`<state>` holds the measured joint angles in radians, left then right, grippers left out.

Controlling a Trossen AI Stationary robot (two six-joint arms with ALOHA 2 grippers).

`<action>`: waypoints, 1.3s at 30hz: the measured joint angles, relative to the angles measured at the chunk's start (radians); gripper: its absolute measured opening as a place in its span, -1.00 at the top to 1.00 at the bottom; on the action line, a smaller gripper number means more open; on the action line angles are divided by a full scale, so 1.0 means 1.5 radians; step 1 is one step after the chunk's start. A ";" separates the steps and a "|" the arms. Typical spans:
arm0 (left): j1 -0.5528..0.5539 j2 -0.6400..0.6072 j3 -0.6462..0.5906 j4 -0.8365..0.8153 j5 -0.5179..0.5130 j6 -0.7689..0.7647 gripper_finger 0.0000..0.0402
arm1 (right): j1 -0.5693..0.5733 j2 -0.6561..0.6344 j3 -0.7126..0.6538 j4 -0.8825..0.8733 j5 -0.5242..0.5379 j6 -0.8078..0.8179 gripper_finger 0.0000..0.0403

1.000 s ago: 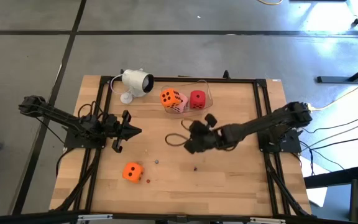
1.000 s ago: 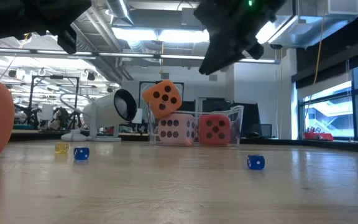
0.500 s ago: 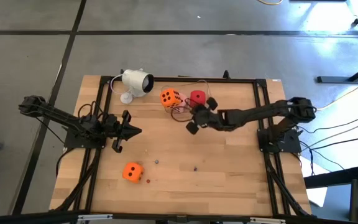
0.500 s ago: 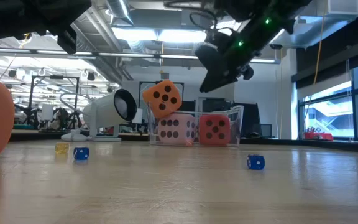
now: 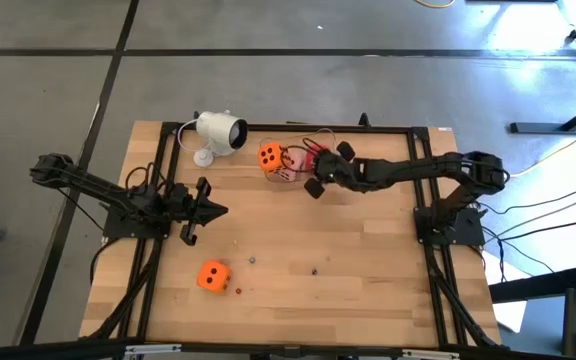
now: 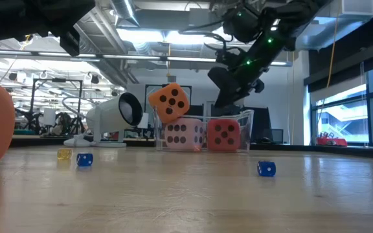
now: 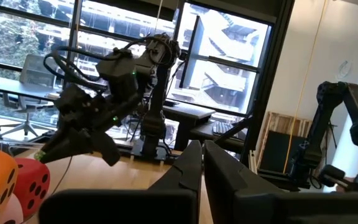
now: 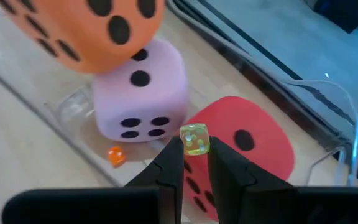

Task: Pick & Place Dice
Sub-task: Put the small green die into the transparent bin

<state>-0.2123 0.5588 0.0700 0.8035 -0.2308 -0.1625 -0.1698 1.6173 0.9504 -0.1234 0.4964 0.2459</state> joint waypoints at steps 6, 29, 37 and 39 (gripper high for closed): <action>0.000 0.000 0.000 0.000 0.000 0.000 0.95 | -0.025 0.013 0.000 0.007 0.000 -0.008 0.73; 0.000 0.000 0.000 0.000 0.000 0.000 0.94 | -0.029 0.078 0.001 0.068 -0.009 0.019 0.42; 0.000 0.000 0.000 0.000 0.000 0.000 0.95 | -0.005 0.080 0.001 0.090 -0.015 0.020 0.42; 0.000 0.000 0.000 0.000 0.000 0.000 0.94 | -0.002 0.080 0.001 0.090 -0.015 0.020 0.42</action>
<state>-0.2123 0.5587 0.0700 0.8032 -0.2306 -0.1623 -0.1721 1.7370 0.9512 0.0120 0.4741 0.2764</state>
